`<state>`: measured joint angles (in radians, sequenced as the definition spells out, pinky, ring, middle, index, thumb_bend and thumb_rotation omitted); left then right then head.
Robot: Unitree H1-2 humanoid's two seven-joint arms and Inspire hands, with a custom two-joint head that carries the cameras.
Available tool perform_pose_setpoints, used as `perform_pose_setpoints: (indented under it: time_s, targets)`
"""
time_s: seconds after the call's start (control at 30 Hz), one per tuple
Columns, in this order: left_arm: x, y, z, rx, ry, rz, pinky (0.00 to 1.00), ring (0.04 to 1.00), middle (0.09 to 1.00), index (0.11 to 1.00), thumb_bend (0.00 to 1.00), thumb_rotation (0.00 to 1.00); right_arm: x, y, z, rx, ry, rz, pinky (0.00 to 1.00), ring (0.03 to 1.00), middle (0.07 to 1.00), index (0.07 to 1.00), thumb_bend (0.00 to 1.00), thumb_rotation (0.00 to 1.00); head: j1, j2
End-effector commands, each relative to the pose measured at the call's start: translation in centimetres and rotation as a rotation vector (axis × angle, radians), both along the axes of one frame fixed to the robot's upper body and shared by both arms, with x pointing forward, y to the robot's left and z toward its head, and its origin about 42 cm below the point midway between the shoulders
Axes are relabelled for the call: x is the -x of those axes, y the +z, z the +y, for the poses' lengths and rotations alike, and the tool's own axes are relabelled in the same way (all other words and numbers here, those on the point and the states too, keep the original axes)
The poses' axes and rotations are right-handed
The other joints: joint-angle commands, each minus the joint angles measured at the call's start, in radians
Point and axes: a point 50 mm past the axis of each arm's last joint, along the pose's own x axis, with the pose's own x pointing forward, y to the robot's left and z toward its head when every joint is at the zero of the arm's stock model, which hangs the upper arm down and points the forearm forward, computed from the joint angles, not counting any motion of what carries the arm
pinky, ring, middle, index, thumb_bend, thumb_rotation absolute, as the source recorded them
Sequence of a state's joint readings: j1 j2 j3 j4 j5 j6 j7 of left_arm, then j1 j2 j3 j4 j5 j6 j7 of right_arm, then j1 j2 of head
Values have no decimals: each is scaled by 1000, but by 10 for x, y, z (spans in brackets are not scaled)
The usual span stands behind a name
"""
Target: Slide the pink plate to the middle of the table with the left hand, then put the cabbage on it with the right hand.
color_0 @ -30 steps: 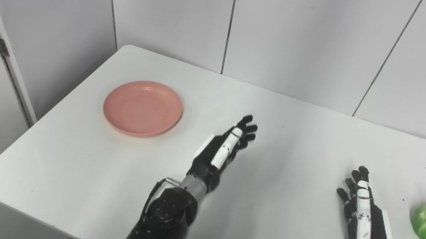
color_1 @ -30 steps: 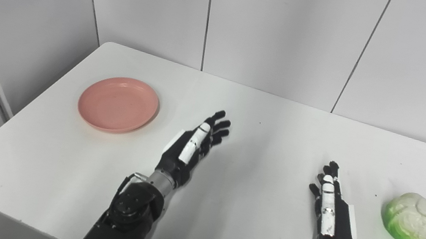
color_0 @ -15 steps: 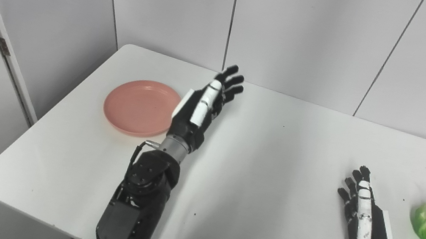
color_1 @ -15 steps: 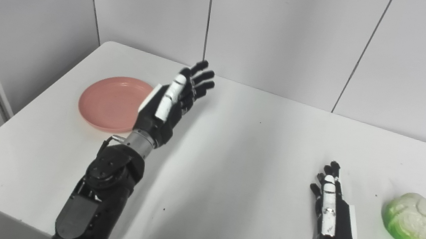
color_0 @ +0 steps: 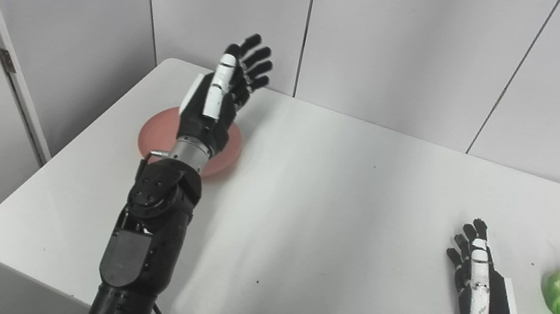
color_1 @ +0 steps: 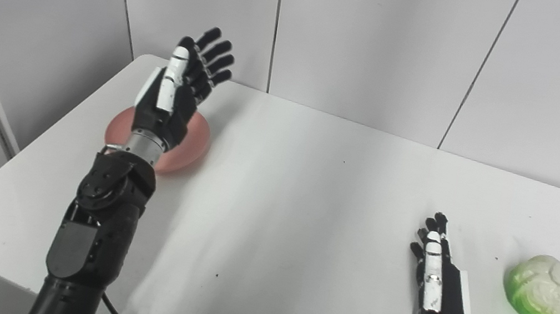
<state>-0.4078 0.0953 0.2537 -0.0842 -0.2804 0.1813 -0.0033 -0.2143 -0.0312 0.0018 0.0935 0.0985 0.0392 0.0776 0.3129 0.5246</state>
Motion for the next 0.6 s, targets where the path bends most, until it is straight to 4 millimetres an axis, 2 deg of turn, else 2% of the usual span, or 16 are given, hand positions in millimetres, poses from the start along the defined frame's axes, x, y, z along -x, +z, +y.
perform_pose_setpoints:
  time_s: [0.0, 0.1, 0.57]
  targets:
    - [-8, 26, 10, -20, 33, -90, 906, 902, 908, 897, 468, 1000, -5, 12, 2, 4, 10, -52, 1000, 970, 974, 987, 149, 1000, 4, 1]
    - [-11, 28, 25, -7, 62, -90, 881, 894, 902, 892, 471, 1000, -5, 12, 2, 9, 9, -53, 1000, 965, 971, 984, 152, 1000, 7, 3]
    - [-23, 34, 99, 29, 227, -76, 878, 875, 880, 877, 471, 1000, -4, 15, 1, -16, 15, -59, 1000, 967, 976, 991, 132, 1000, 33, -4]
